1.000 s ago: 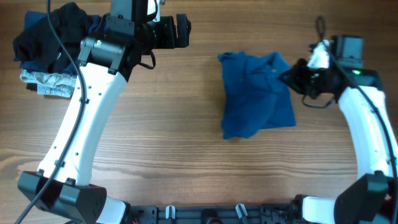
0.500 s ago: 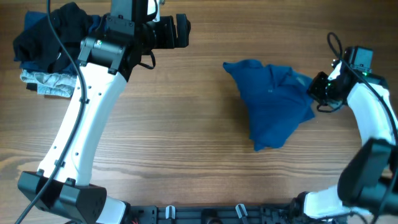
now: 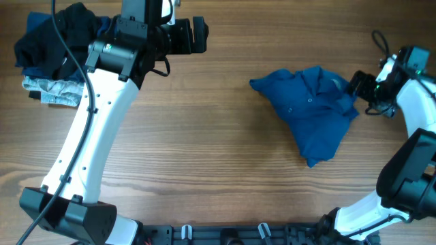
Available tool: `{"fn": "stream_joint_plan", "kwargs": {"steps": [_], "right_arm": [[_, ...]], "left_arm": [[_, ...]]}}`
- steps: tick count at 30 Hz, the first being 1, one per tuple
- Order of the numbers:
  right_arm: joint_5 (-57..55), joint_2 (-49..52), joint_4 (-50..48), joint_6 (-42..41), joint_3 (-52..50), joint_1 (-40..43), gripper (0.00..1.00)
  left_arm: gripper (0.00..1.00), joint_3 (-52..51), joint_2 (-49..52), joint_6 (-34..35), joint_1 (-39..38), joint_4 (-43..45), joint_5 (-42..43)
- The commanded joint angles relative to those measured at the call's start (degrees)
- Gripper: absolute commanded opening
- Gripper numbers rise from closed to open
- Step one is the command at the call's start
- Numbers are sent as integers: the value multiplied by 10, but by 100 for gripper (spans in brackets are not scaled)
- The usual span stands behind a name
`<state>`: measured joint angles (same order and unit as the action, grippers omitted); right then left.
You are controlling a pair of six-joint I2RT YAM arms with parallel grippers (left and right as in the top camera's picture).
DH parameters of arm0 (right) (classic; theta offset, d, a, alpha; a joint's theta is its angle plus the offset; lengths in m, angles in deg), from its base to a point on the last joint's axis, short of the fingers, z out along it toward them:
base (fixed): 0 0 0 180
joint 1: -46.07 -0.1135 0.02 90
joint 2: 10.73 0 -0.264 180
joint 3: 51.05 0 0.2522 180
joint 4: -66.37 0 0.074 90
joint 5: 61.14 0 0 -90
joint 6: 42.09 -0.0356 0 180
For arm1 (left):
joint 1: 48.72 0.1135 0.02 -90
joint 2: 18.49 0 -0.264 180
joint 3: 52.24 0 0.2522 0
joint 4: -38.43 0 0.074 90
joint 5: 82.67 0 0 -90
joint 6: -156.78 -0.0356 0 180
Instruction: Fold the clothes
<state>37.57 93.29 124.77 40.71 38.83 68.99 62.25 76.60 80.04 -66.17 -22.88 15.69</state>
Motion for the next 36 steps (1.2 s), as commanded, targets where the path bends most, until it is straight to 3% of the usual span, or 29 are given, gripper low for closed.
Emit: {"fn": "stream_joint_plan", "kwargs": {"steps": [1,5,14,17,19,22,29,36], "right_arm": [[87,-13,82,11,86,-2,100],[135,-13,136,45,104,-3,100],[132,10,57,132,80,-22,99],[177,19,79,131,80,-23,100],[224,18,99,117,80,-23,100],[189,18,137,-10,80,-18,100],[133,18,210,-18,80,-18,100],[136,18,209,-43,80,-24,100]], "left_arm": [[100,-2,7,5,4,-15,-5],[100,-4,22,5,2,-48,24],[100,-6,109,5,-16,-74,134],[100,-6,116,-81,-47,-74,143],[100,-6,122,-143,-72,-63,143],[100,-6,153,-228,-115,-24,139],[100,-6,232,-240,-128,76,135],[100,-6,295,-240,-142,167,135]]}}
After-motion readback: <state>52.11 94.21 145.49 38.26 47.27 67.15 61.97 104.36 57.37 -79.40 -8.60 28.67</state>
